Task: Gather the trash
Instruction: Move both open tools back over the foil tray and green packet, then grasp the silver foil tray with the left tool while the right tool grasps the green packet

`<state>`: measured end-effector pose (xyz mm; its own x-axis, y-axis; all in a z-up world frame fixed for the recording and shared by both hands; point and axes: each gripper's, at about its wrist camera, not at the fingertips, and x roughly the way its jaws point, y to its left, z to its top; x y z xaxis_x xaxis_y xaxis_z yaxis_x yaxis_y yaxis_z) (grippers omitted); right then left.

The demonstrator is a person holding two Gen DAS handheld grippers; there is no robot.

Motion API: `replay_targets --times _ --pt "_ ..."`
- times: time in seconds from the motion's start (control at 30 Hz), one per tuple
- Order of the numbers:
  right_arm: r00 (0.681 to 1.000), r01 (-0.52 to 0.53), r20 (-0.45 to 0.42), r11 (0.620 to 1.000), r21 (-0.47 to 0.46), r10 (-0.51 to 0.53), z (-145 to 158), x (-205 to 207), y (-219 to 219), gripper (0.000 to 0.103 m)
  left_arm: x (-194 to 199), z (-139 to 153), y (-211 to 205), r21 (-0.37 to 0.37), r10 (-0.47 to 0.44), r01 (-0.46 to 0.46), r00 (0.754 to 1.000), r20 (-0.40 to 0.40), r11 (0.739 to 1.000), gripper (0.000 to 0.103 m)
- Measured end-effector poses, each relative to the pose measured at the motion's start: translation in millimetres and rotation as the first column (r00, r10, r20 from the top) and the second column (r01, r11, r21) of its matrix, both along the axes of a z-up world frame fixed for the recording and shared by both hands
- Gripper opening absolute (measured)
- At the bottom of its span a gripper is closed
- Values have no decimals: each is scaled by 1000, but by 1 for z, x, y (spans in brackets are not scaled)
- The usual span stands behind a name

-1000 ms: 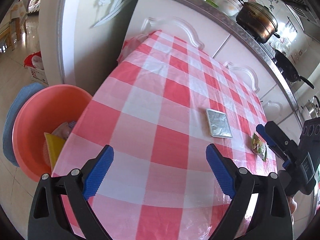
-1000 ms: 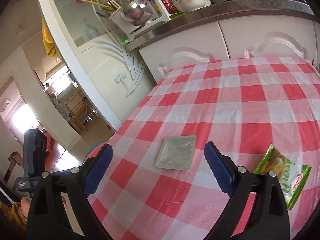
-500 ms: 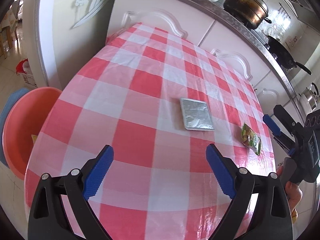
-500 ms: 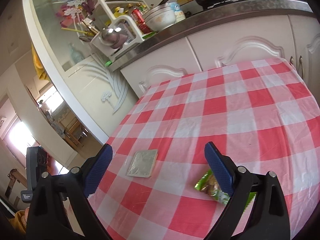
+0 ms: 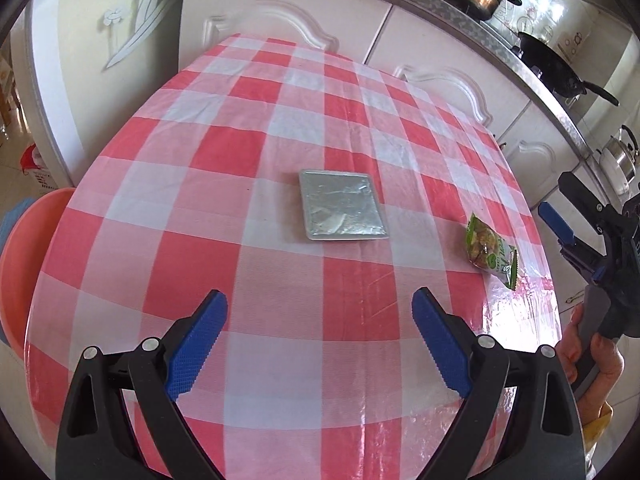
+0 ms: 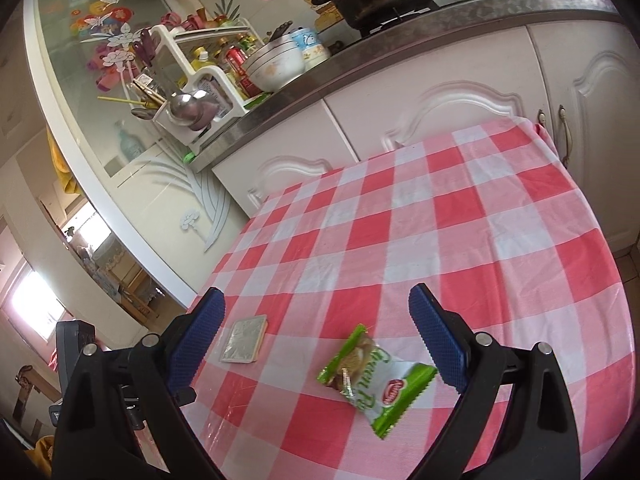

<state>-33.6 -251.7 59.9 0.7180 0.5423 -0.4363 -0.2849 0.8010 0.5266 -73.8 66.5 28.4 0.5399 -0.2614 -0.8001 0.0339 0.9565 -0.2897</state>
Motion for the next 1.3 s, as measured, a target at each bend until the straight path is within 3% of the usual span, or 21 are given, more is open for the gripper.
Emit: replay_targets --times 0.33,0.53,0.8,1.3 --pt "1000 11 -3 998 -65 -11 -5 -3 -12 94 13 -1 -26 35 -22 21 1000 12 999 93" --pt "999 -28 -26 988 -155 24 -14 -2 -2 94 29 -7 -39 65 -11 10 1000 16 998 93" --pt "996 -79 -70 959 -272 62 -32 1 18 93 51 -18 -44 106 17 -19 1000 16 994 93" --pt "989 -131 -112 913 -386 95 -43 7 42 93 69 -22 -51 185 35 -47 997 64 982 93"
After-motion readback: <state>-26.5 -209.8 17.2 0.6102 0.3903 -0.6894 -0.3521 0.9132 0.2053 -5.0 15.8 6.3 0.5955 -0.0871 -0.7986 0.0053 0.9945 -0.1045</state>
